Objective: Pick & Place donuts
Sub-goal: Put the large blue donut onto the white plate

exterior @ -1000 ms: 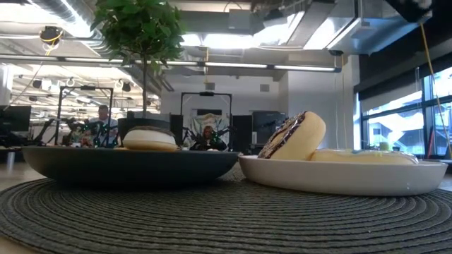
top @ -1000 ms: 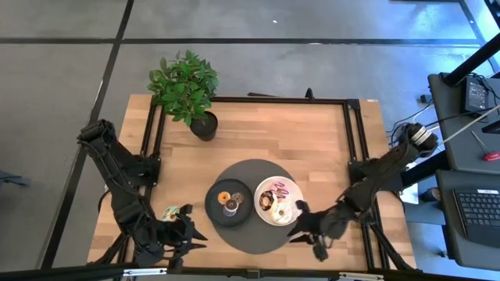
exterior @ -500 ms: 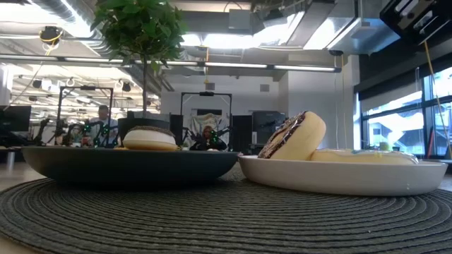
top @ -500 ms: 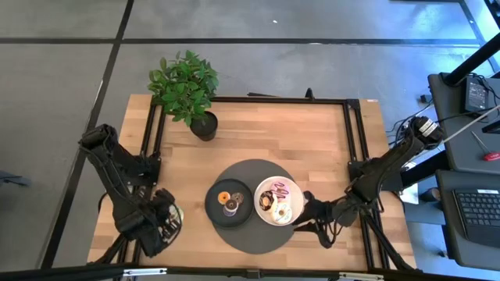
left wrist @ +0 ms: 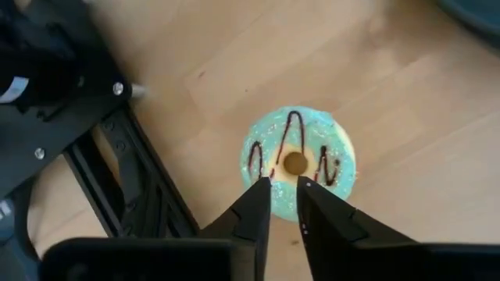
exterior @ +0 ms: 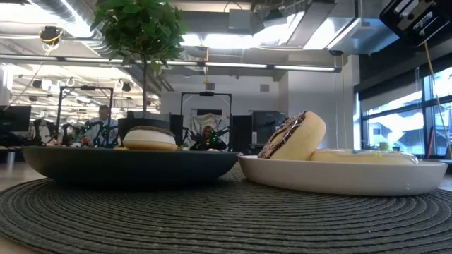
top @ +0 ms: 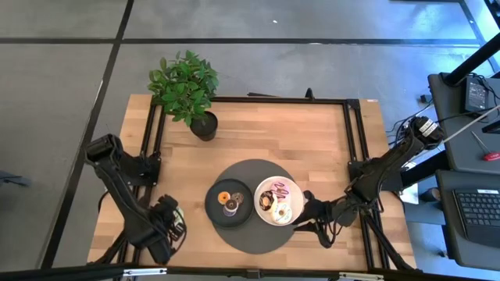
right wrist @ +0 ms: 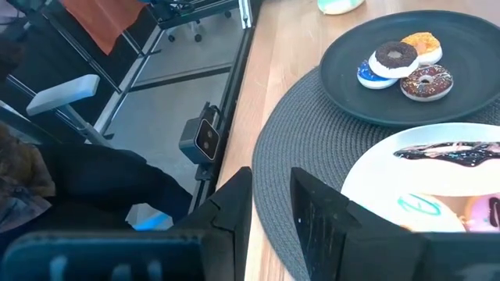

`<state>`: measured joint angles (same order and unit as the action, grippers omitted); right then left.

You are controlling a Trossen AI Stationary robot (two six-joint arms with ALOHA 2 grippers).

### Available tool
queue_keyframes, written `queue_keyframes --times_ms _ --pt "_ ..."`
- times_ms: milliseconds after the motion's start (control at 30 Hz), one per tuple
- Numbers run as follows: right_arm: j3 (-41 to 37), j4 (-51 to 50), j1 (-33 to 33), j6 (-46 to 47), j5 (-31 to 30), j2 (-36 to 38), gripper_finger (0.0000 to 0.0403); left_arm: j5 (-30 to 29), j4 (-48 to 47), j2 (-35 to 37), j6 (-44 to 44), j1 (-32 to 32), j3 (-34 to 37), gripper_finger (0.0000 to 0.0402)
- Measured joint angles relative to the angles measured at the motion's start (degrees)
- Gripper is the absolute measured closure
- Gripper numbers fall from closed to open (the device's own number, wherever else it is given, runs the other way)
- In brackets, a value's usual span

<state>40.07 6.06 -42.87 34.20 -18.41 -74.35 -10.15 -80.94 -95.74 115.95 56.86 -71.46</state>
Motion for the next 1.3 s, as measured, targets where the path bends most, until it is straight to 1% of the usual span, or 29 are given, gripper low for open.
queue_keyframes --times_ms 167,333,400,467,567,667,733,800,900,1033,1167,1300 --pt "0.00 0.01 0.00 -0.14 0.00 0.00 0.0311 2.76 0.19 -1.76 2.53 0.00 0.00 0.0296" --pt "0.00 0.01 0.00 -0.15 -0.02 0.00 0.0311 2.35 2.09 -2.52 2.85 -0.01 0.00 0.0256" --pt "0.00 0.03 0.00 -0.16 -0.02 0.00 0.0311 1.89 3.60 -2.54 2.85 -0.02 0.00 0.0247" --pt "0.00 0.03 0.00 -0.16 -0.02 0.00 0.0311 0.20 5.41 -2.54 2.69 0.04 0.00 0.0242" --pt "0.00 0.03 0.00 -0.18 -0.04 -0.01 0.0311 -2.20 7.17 -2.54 -1.40 0.04 0.00 0.0239" --pt "0.00 0.02 0.00 -0.19 -0.05 -0.02 0.0311 -2.46 5.92 -2.54 0.20 0.00 0.17 0.0242" --pt "0.00 0.01 0.00 -0.18 -0.07 -0.02 0.0311 -1.05 5.33 -2.50 2.27 -0.28 1.77 0.0245" --pt "0.00 0.01 0.00 -0.19 -0.18 -0.02 0.0311 1.64 5.93 -2.54 3.38 -0.33 4.18 0.0247" --pt "0.00 0.01 0.00 -0.20 -0.22 -0.02 0.0311 4.44 10.86 -2.58 4.51 -0.33 8.69 0.0248" --pt "0.00 0.01 0.00 -0.19 -0.22 -0.02 0.0311 4.96 15.43 -2.58 5.26 -0.33 12.70 0.0247" --pt "0.00 0.01 0.00 -0.20 -1.69 -0.02 0.0311 5.64 16.38 -2.56 5.32 -0.33 14.60 0.0249" --pt "0.00 0.01 0.05 -0.26 -2.97 -0.02 0.0311 6.50 17.13 -2.54 5.34 -0.35 16.18 0.0260"
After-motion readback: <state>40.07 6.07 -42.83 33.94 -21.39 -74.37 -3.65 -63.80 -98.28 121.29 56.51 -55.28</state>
